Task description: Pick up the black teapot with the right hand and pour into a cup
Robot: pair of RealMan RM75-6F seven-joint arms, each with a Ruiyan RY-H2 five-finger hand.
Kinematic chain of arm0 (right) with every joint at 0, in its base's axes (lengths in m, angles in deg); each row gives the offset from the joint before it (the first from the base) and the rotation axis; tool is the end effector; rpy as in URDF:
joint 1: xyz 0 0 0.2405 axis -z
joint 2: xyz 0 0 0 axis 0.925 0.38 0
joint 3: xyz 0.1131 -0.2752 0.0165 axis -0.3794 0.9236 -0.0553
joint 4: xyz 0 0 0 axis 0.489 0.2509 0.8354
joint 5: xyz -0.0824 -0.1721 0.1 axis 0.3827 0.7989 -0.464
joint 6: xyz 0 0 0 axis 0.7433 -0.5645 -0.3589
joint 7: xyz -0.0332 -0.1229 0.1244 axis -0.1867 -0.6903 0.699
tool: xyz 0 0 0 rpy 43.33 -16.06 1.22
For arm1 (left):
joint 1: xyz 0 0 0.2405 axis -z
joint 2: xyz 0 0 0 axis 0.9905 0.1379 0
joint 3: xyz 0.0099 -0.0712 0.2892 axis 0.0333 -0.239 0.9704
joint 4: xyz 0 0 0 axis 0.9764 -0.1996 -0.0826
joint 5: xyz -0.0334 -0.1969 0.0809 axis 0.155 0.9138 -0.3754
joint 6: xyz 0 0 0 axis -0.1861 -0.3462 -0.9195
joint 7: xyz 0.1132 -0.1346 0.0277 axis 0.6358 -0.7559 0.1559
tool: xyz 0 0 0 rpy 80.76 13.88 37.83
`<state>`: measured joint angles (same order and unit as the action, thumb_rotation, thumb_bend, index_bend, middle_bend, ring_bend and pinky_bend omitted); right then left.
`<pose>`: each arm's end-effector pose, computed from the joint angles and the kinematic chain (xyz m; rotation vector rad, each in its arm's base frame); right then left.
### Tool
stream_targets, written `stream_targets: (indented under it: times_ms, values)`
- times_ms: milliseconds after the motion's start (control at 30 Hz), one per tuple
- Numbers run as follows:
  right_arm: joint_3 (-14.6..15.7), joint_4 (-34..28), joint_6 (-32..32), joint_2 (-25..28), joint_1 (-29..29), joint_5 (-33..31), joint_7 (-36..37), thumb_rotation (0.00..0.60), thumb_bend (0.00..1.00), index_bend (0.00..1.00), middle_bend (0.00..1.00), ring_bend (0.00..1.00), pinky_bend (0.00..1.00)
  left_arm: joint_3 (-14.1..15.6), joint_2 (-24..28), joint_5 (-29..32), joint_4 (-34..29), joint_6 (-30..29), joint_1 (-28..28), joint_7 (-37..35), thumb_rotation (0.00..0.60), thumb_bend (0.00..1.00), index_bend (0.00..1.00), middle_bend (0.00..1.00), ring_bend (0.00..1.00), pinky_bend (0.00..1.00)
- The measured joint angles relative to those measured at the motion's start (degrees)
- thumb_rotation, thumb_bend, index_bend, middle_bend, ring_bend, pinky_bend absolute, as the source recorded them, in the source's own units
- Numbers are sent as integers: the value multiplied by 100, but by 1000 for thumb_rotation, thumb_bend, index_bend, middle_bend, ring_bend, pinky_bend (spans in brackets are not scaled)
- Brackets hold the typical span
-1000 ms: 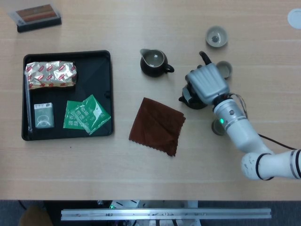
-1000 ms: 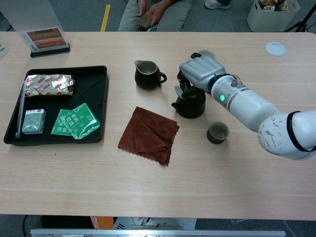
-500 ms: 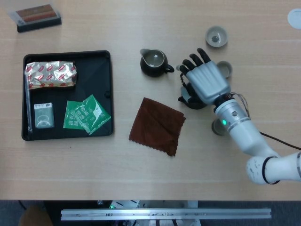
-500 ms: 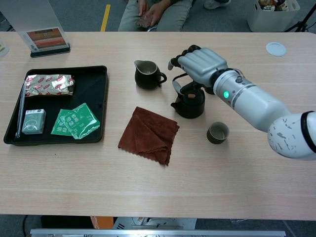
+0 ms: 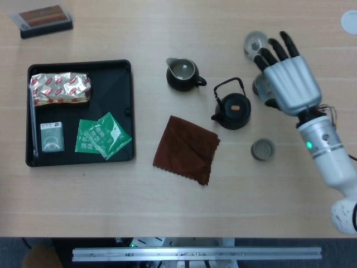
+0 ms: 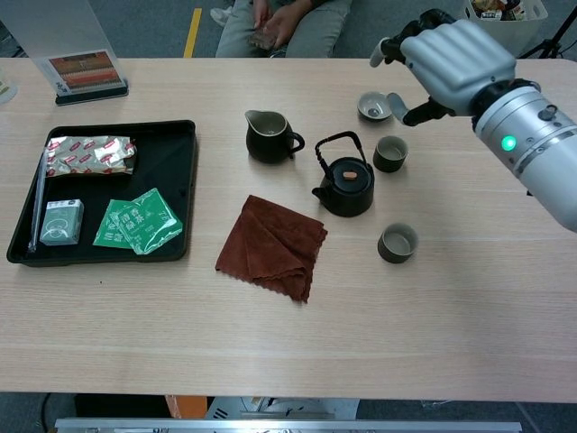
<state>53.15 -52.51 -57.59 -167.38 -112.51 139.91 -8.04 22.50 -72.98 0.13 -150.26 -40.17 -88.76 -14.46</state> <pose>-0.1518 -0.3733 0.0335 1.7651 -0.6356 0.7668 -0.3760 0.1255 0.1947 -1.2564 -1.0869 -0.8256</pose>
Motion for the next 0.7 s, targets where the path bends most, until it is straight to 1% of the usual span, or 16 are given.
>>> stream_targets:
  times_ms: [133,333,533,700]
  values:
    - [278,-412,-591,522,517,474,56,491,475,312,322,170,39,-37,-50,-86,77,-60,38,26,600,218,0,0,0,0]
    - [698,-829,-1194,1132,1292,1015,362,491,475,312,332,171,39,-39,-70,-295,117,-79,129,49,600,217,0,0,0,0]
    - [1092,-936,-1640,1451,2008,1570,684,490,475,312,333,171,39,-32,-63,-418,111,-99,204,30,600,218,0,0,0,0]
    - [1329,-868,-2023,1604,2557,2048,928,491,475,312,333,171,39,22,-52,-553,71,-135,211,50,600,218,0,0,0,0]
